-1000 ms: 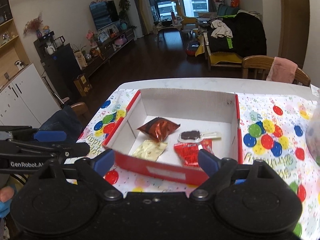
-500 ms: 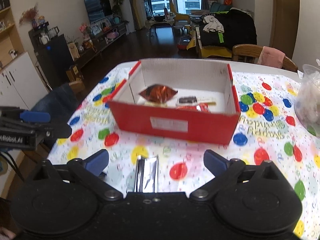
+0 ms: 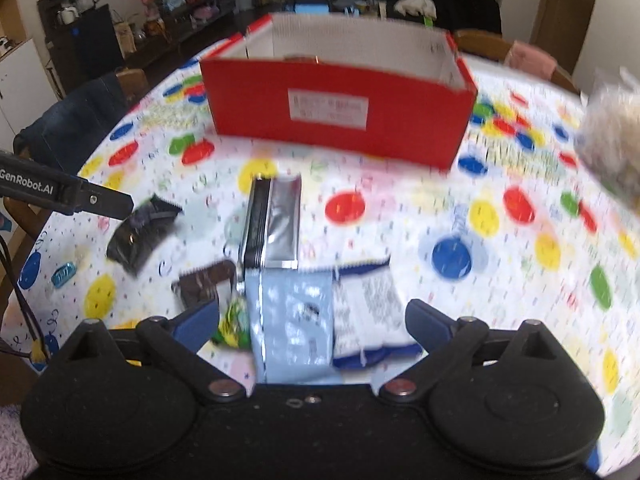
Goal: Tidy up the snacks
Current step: 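Withdraw both tools from the box toward the remaining snacks, then grasp the black candy packet with the left tool while the right tool grasps the light-blue packet, then carry the black candy packet and light-blue packet over the red box with both tools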
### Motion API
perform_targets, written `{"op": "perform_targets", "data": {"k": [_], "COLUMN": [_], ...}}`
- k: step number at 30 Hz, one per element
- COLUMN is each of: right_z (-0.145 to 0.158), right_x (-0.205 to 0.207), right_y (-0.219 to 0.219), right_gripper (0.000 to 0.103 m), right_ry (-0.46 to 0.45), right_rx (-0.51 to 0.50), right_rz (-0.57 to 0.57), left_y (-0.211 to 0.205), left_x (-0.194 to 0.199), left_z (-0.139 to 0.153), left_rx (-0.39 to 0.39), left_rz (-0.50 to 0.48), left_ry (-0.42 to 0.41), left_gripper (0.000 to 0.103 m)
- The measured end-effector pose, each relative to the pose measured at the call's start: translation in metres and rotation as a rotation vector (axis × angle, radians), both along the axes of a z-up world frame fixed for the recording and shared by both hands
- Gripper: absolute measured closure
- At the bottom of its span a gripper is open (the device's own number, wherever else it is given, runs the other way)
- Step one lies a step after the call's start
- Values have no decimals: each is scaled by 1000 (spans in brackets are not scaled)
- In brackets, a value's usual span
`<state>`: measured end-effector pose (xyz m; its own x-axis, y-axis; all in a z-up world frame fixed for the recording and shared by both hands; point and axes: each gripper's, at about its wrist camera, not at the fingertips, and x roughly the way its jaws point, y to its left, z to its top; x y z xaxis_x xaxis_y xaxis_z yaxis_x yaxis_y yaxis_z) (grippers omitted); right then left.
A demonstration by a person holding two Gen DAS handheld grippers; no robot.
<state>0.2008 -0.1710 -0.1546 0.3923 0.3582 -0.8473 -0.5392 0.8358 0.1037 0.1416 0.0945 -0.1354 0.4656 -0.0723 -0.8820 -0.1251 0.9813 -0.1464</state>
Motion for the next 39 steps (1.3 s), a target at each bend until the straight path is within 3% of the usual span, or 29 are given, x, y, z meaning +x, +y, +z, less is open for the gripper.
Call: {"op": "perform_targets", "data": {"k": [6, 16, 18, 20, 27, 32, 39], "right_z": [-17, -25, -24, -23, -22, -20, -13], "right_x": [-4, -6, -6, -6, -9, -9, -11], "right_y": [3, 15, 17, 17, 17, 16, 12], "right_gripper": [20, 34, 45, 50, 56, 57, 57], "right_ry": [59, 43, 35, 37, 39, 53, 69], "right_rx": [-15, -69, -83, -79, -82, -73, -34], "right_rz": [-7, 26, 32, 34, 39, 29, 20], "left_y": [1, 0, -2, -3, -3, -5, -4], "left_x": [3, 14, 16, 18, 18, 17, 13], "left_z": [-18, -30, -32, -34, -39, -38, -35], "left_rx": [-9, 22, 27, 27, 20, 29, 11], "left_rz": [-9, -22, -29, -33, -39, -43, -33], "left_ry": [52, 71, 84, 96, 117, 112, 109], "left_gripper": [21, 23, 35, 40, 60, 68, 69]}}
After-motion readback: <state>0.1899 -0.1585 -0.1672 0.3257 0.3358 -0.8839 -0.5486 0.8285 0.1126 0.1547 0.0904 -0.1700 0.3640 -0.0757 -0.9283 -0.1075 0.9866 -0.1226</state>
